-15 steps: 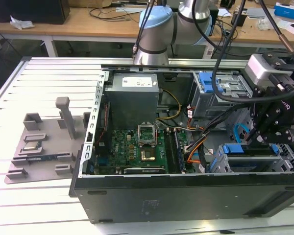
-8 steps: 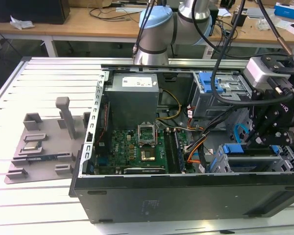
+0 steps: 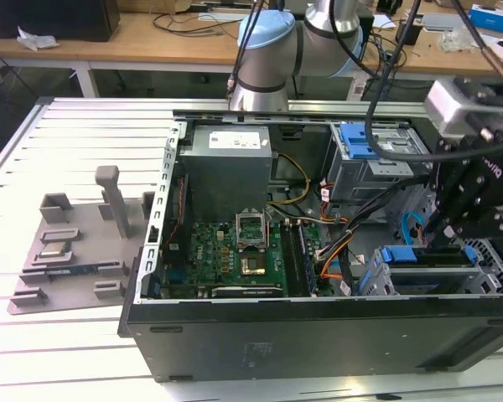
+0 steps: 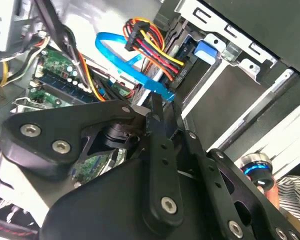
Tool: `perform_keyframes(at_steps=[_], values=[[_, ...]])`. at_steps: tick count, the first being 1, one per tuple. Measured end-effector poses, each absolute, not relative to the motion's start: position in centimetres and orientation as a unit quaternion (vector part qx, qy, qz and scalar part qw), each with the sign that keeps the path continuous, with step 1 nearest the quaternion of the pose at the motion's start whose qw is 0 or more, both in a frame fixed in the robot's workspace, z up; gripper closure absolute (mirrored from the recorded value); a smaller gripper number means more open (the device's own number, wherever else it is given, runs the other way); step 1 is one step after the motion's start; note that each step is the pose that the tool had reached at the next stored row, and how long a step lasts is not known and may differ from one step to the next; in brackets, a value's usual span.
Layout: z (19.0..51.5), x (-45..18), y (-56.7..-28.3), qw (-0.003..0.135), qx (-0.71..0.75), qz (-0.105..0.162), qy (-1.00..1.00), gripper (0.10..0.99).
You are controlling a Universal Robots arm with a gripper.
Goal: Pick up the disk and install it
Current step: 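Insert the second disk wire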
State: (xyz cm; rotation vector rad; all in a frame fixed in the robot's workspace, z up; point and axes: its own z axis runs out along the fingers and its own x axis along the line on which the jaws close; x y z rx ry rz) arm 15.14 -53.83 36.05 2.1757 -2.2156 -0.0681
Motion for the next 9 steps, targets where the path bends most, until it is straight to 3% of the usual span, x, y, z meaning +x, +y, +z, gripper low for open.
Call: perform_keyframes(at_steps=[2,4,9], values=[[36.8,15.1,-53.5,0.018,0.700,-0.022,-0.713,0.871],[38.1,15.1,-53.2,0.018,0.700,-0.022,-0.713,0.980],[38.3,15.1,-53.2,0.018,0.700,-0.022,-0.713,0.980]])
